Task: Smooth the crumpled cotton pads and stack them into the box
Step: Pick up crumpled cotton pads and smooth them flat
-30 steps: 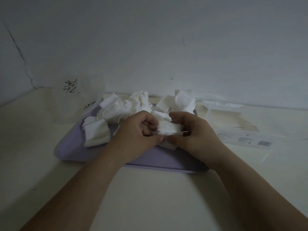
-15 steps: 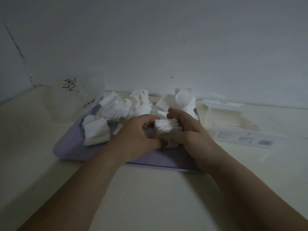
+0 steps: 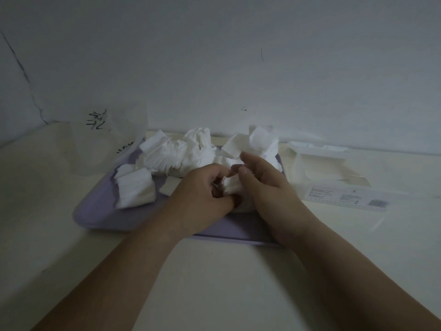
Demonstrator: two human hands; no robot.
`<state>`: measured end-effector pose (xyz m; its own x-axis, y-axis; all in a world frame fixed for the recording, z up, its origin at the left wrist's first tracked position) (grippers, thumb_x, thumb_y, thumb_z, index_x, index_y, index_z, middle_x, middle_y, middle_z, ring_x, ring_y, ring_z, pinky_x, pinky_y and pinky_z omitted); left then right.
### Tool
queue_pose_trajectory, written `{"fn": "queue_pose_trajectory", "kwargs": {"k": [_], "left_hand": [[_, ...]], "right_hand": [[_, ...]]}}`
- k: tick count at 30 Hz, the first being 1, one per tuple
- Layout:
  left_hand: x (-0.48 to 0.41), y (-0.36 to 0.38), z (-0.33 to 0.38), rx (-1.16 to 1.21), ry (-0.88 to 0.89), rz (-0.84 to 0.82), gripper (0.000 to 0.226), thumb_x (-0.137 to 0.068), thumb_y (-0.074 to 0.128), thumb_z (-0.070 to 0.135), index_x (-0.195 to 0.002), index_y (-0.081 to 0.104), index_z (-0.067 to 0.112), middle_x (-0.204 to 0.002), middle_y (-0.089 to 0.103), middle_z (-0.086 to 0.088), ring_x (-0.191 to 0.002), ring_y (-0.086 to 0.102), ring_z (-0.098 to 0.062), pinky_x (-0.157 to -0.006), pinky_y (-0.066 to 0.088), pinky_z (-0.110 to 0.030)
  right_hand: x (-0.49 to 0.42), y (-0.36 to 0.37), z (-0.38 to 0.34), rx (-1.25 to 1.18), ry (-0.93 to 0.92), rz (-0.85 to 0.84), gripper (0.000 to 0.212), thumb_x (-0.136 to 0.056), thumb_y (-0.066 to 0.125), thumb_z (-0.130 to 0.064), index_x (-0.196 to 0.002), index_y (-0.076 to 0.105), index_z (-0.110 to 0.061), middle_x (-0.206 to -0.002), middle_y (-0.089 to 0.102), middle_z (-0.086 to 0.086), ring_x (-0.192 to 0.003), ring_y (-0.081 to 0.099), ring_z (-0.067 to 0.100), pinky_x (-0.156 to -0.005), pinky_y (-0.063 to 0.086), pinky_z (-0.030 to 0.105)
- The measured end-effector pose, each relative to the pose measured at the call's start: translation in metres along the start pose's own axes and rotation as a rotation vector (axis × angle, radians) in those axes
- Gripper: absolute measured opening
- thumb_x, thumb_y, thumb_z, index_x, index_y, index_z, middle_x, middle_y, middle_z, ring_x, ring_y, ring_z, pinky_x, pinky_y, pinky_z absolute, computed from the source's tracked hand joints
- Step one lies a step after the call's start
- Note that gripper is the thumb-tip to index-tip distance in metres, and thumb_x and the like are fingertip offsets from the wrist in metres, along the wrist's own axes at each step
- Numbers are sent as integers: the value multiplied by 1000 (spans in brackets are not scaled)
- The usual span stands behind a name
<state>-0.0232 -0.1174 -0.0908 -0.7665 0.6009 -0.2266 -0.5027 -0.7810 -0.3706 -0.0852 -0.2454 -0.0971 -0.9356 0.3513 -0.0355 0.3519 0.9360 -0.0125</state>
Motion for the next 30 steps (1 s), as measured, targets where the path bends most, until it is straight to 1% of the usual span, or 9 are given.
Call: {"fn": "queue_pose_trajectory", "kwargs": {"k": [4,6,8,11,13,15,20,26,30], "left_hand": [[1,1,-2,2,-2,-11,35,-77,79,15,-105,71,35,-93,78,6,-74,73,-10,-77,60,-38],[0,2,-7,-35,-23,-22,35,-79,78,15,-109,70,30,-89,77,3,-74,72,-12,-74,59,-42],[-1,3,-7,-28,-34,-9,32,-79,76,16,-108,71,30,-91,78,0,-82,75,-19,-80,61,-51],[0,-2,-2,3,-44,30,25,-80,77,17,-101,73,29,-89,78,1,-84,75,-23,-79,61,-49],[1,-8,2,38,-57,50,18,-88,78,15,-101,76,27,-77,75,6,-70,69,-13,-62,55,-30],[3,-11,4,137,-97,38,14,-94,73,14,-105,76,22,-71,71,8,-64,62,-6,-56,47,-18],[-4,-5,23,222,-117,47,13,-100,67,19,-111,73,22,-75,66,-4,-65,56,-13,-57,44,-26],[-21,10,56,187,-86,30,13,-102,64,28,-103,73,19,-77,74,-3,-61,64,-15,-55,42,-31],[-33,29,83,228,-42,58,11,-100,65,21,-107,74,21,-86,77,-7,-64,66,-10,-54,48,-24]], "right_hand": [[-1,1,3,-3,12,2,42,-107,46,-2,-142,54,-22,-125,70,2,-113,69,15,-99,56,26],[0,3,2,-9,18,2,41,-106,45,-1,-140,55,-22,-127,68,3,-114,68,15,-97,56,23],[-1,4,3,-60,34,-22,39,-106,50,-5,-140,56,-22,-133,65,4,-123,64,19,-106,52,29],[-3,2,-1,-153,43,-129,56,-82,71,-12,-136,62,-23,-133,66,5,-126,64,21,-100,54,32],[-3,-5,-13,-68,-19,-200,64,-67,67,-9,-130,66,-23,-129,71,7,-123,66,21,-99,55,33],[0,-12,-25,53,-83,-217,62,-68,69,-7,-129,67,-23,-122,75,8,-118,69,22,-104,56,39],[5,-29,-47,67,-160,-182,41,-77,86,-14,-116,74,-20,-111,75,17,-103,73,41,-93,61,53],[10,-55,-68,68,-162,-25,15,-92,74,-10,-105,75,-17,-103,76,12,-94,77,29,-75,64,38],[7,-86,-75,81,-75,57,41,-88,81,-23,-125,65,-18,-105,77,11,-92,78,24,-82,65,44]]}}
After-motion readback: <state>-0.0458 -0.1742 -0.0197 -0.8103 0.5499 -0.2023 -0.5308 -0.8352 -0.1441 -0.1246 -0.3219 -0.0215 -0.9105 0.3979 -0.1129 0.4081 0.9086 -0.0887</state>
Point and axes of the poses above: each hand's wrist, its own x-axis away from the middle knuckle, its own y-axis out of the palm, z = x × y, the point moved 8 cm from there along -x, towards the middle knuckle
